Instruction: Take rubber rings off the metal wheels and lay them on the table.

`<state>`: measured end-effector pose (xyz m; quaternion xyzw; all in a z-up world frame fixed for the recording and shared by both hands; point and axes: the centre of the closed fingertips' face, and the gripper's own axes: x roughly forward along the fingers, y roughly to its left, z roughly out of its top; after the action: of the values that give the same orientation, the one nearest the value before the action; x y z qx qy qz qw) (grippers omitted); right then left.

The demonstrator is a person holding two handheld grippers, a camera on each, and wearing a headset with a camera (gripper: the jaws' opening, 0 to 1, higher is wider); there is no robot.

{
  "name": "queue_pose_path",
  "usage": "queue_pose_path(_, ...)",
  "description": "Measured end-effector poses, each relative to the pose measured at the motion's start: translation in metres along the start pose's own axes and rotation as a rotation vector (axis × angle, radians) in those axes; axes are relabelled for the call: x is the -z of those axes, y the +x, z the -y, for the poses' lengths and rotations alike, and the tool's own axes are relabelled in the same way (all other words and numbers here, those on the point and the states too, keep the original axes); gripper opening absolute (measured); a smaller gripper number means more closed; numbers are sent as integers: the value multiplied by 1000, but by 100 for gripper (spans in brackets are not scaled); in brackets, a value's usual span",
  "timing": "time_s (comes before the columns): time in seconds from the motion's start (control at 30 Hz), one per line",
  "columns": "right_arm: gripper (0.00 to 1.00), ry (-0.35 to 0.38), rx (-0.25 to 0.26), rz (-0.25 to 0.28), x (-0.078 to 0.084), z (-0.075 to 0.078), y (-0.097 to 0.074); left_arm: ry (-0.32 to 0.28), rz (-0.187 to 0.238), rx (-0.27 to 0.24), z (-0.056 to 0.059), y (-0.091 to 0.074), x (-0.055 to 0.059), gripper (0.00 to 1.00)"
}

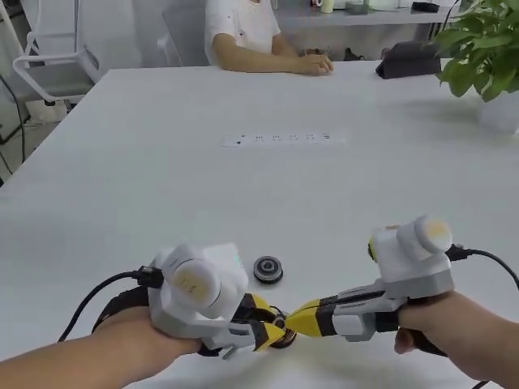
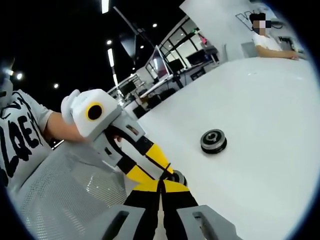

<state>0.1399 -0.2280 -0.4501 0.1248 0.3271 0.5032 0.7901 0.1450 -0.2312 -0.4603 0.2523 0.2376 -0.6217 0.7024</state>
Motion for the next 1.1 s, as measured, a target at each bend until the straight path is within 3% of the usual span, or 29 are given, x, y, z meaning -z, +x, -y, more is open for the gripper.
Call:
queue_pose_path(0.17, 0, -12, 3, -8, 1, 0, 0, 18, 1, 5, 0, 0, 0, 8)
queue_pose_path(0.3, 0, -9, 8, -8, 0, 3, -2, -2, -7, 22, 2, -3, 0, 11)
queue_pose_path(0.43, 0, -5, 5, 1, -3, 2, -4, -37, 30, 36, 5, -10, -11, 14)
queue_pose_path(0.7, 0, 4, -8, 28, -11, -4, -6, -12, 54, 56, 10, -27, -20, 22)
queue_pose_path(1.1, 0, -4, -29, 54, -26, -15, -8, -26, 94, 15, 3, -63, -20, 47)
